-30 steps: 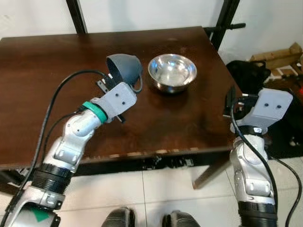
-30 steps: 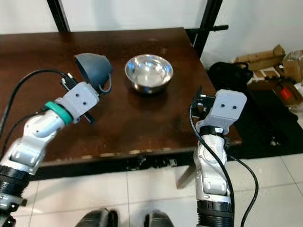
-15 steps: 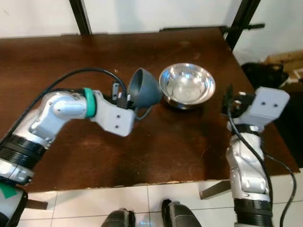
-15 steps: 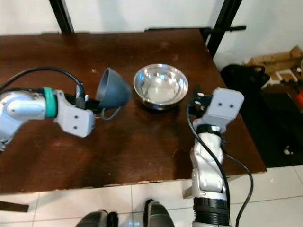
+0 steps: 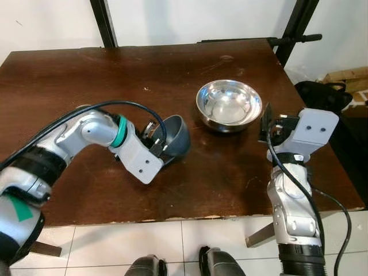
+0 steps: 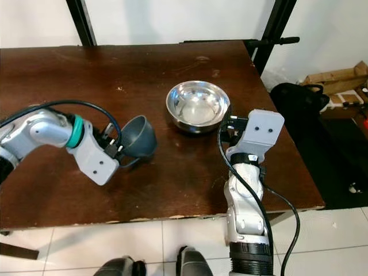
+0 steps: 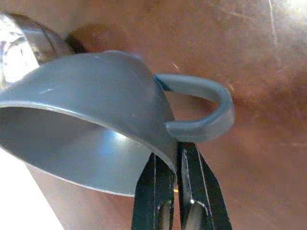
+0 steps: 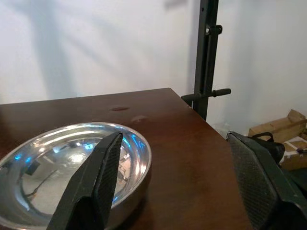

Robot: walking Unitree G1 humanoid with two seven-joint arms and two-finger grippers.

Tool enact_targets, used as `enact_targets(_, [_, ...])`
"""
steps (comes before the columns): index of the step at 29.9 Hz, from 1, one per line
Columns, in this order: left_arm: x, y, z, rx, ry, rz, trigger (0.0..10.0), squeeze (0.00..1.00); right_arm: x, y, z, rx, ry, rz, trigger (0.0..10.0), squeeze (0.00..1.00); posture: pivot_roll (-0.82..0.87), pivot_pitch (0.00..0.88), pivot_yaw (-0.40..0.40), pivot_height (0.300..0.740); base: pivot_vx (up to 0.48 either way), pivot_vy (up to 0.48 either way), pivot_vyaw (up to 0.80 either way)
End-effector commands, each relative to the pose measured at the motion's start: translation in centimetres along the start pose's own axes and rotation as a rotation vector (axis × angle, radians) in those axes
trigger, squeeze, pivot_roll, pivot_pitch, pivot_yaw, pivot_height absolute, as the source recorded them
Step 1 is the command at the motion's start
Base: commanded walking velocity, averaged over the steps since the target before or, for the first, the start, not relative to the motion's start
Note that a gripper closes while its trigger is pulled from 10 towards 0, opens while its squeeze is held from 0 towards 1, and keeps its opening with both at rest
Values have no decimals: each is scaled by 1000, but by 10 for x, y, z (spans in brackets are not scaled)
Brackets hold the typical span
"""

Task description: Setting the table

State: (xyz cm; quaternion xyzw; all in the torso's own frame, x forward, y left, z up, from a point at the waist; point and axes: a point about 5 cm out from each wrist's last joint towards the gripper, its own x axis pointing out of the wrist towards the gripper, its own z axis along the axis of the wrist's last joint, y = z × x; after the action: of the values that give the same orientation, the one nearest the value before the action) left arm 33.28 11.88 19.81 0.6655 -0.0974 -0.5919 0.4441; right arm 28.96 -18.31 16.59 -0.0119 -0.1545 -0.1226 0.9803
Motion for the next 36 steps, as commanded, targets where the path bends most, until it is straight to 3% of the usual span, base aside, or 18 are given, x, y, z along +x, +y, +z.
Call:
enact_targets(1, [4,-7,1,23,-3,-68,10000,12,-2,-3,-4,-4,15,-9,10000,0,19,28,81,740,0,0,0])
enact_targets(3, [6,-6,2,56,-13,-93,10000,43,-2,-3,-4,-5,15,-10,10000,0,14,28,77,740,0,0,0])
enact_targets(4, [9,-6,3,101,-13,-123,10000,43,-2,-3,-4,-6,15,-8,10000,0,17,27,78,740,0,0,0])
enact_targets(5, [14,-5,5,202,-16,-177,10000,43,-1,-2,-4,-6,14,-6,10000,0,18,21,79,740,0,0,0])
enact_targets(7, [14,-5,5,202,-16,-177,10000,43,-1,-2,-4,-6,14,-6,10000,0,18,21,79,740,0,0,0])
enact_targets(13, [23,-12,5,341,10,-291,10000,47,0,0,-3,-4,11,-4,10000,0,11,18,78,740,0,0,0])
enact_targets(23, [22,2,-8,491,122,-383,10000,47,0,-2,-3,-6,8,-10,10000,0,6,9,81,740,0,0,0])
enact_targets(24, [22,5,-10,501,143,-379,10000,149,0,-2,-3,-5,6,-12,10000,0,3,8,84,740,0,0,0])
enact_targets(25, [22,5,-10,501,143,-379,10000,149,0,-2,-3,-5,6,-12,10000,0,3,8,84,740,0,0,0])
enact_targets(27, [24,13,-13,514,183,-350,10000,357,0,-3,-2,-4,4,-17,10000,0,1,10,85,740,0,0,0])
enact_targets(29, [26,16,-14,516,199,-324,10000,388,-1,-3,-3,-5,5,-18,10000,0,0,11,86,740,0,0,0])
enact_targets(30, [28,18,-14,517,206,-304,10000,675,-1,-4,-3,-5,6,-18,10000,0,-1,12,86,740,0,0,0])
enact_targets(33, [30,20,-14,519,211,-284,10000,675,-2,-4,-3,-5,6,-18,10000,0,-1,12,86,740,0,0,0])
enact_targets(34, [32,22,-13,517,208,-263,10000,1000,-2,-4,-3,-5,6,-19,10000,0,-3,14,86,740,0,0,0])
enact_targets(36, [33,24,-12,511,198,-233,10000,1000,-1,-4,-3,-5,6,-20,10000,0,-3,14,86,740,0,0,0])
